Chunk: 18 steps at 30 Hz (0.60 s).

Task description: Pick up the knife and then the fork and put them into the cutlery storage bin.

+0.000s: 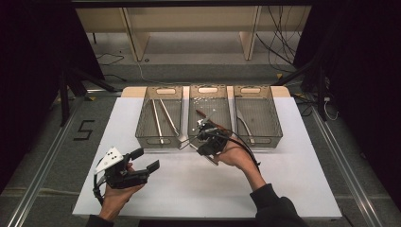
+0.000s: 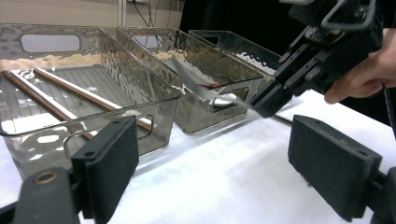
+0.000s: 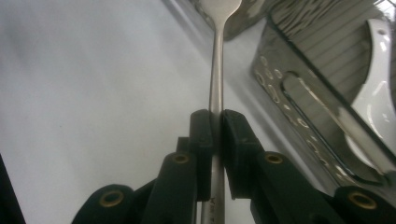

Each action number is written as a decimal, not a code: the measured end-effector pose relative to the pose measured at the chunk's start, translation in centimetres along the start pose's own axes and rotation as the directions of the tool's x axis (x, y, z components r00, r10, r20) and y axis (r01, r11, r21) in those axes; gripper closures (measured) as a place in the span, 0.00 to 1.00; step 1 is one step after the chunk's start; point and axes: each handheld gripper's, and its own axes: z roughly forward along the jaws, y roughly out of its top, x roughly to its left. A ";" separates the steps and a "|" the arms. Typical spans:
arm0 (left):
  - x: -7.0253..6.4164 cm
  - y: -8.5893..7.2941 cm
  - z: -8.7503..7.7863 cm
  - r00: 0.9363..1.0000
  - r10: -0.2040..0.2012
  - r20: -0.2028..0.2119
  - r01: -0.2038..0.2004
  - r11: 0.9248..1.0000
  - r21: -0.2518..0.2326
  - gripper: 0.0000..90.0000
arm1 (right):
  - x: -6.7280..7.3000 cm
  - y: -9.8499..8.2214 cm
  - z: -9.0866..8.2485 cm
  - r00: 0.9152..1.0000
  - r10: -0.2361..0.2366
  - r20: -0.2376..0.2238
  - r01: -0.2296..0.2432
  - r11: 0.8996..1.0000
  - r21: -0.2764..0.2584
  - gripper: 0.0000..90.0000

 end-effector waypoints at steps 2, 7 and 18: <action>0.0 0.0 0.0 1.000 0.001 0.000 -0.001 1.000 0.001 0.18 | -0.3 -0.1 -0.5 1.000 0.005 0.006 -0.005 1.000 -0.010 0.92; 0.0 0.0 0.0 1.000 0.000 0.000 0.000 1.000 0.001 0.18 | -1.3 -0.6 -1.8 0.999 0.029 0.020 -0.028 0.999 -0.039 0.92; 0.0 0.0 0.0 1.000 0.001 0.001 -0.001 1.000 0.004 0.18 | -4.2 -1.7 -4.4 0.993 0.102 0.061 -0.096 0.991 -0.094 0.92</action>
